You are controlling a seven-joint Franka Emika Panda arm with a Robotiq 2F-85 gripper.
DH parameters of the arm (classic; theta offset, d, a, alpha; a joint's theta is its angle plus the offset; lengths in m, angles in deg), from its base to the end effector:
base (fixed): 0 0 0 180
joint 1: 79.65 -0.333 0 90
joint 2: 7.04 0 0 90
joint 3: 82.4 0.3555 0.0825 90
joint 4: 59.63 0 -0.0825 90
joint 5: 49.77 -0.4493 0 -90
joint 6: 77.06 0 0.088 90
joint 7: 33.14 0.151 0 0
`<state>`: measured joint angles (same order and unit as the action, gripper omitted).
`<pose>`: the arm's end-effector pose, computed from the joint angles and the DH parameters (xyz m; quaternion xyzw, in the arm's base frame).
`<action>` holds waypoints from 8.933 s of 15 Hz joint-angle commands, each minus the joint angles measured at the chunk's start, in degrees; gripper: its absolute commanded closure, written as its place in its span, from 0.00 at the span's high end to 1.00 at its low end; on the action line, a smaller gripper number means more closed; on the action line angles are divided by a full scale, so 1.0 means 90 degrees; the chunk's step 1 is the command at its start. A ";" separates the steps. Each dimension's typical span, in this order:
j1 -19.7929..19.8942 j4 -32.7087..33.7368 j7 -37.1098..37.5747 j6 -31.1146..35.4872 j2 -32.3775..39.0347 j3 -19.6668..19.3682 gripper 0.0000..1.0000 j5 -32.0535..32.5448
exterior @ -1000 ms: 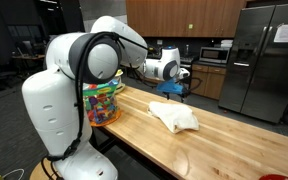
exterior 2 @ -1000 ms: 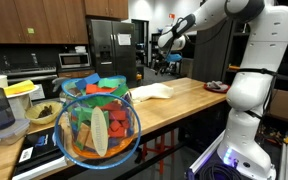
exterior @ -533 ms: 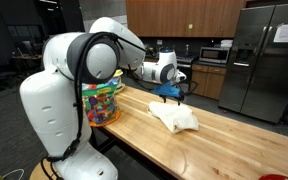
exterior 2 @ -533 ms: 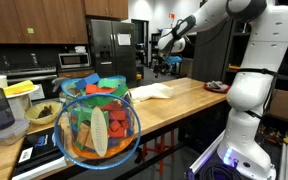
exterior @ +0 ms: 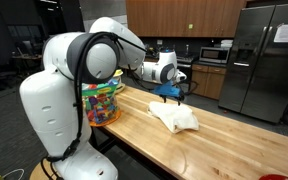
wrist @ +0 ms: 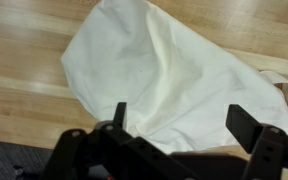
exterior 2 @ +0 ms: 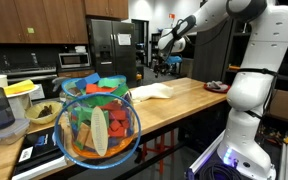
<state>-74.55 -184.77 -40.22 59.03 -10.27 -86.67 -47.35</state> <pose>0.6012 -0.1012 0.4002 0.9922 -0.0067 0.1200 0.0318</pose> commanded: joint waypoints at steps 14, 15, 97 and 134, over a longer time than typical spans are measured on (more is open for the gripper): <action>0.0652 0.1937 -0.2190 -0.1219 0.1318 -0.0504 1.00 -0.1146; 0.0692 0.2026 -0.2202 -0.1530 0.1395 -0.0497 1.00 -0.1098; 0.0098 0.1326 0.0242 0.1210 0.0804 -0.0332 0.01 0.1892; -0.0777 -0.0581 0.3365 0.0504 -0.0390 0.1275 0.01 0.2287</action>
<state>-80.18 -190.90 -11.64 65.37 -13.32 -76.98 -28.03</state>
